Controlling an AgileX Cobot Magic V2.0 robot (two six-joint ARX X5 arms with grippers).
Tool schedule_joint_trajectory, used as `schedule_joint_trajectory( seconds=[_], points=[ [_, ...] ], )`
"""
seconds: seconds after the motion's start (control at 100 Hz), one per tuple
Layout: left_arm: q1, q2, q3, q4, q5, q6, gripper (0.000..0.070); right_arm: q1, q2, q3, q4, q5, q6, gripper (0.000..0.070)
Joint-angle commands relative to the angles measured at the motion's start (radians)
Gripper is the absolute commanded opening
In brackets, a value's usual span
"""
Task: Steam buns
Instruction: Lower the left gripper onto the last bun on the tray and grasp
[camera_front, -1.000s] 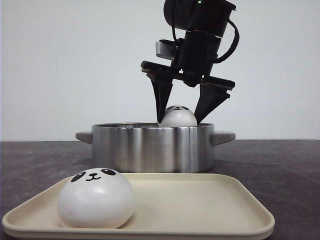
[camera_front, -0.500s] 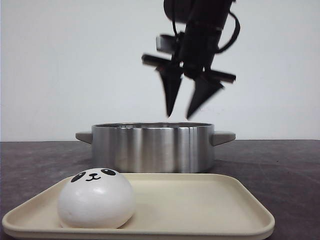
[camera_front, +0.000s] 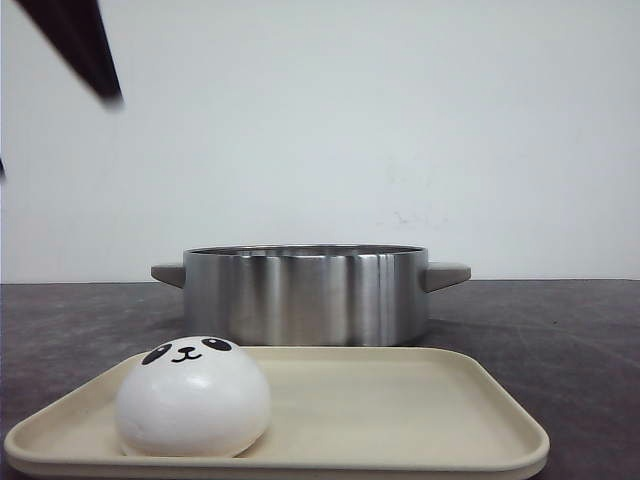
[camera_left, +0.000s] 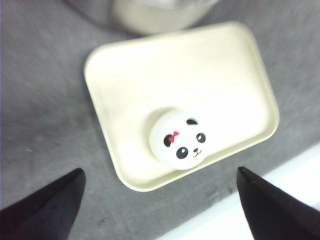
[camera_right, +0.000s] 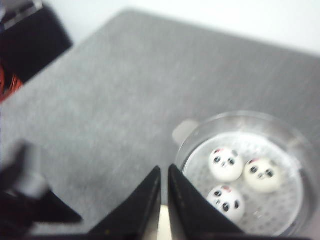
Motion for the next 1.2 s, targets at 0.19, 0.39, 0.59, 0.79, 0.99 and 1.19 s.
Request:
schedule_joint_trajectory(
  seconds=[0.19, 0.39, 0.59, 0.79, 0.99, 1.19],
  points=[
    [-0.125, 0.242, 0.016, 0.114, 0.003, -0.017, 0.0598, 0.063, -0.077, 0.018, -0.005, 0.101, -0.011, 0.0016],
    [-0.151, 0.412, 0.016, 0.134, 0.002, -0.017, 0.0597, 0.063, -0.093, 0.018, -0.035, 0.119, -0.01, 0.0017],
    [-0.152, 0.509, 0.016, 0.183, 0.003, -0.016, 0.0596, 0.063, -0.093, 0.018, -0.056, 0.122, -0.006, 0.0016],
    [-0.153, 0.554, 0.016, 0.224, 0.003, -0.035, 0.0593, 0.063, -0.093, 0.018, -0.056, 0.122, -0.006, 0.0017],
    [-0.153, 0.557, 0.016, 0.262, 0.001, -0.045, 0.0489, 0.063, -0.092, 0.018, -0.056, 0.123, -0.007, 0.0017],
    [-0.153, 0.557, 0.016, 0.256, -0.008, 0.011, 0.0009, 0.063, -0.092, 0.018, -0.059, 0.122, -0.006, 0.0017]
  ],
)
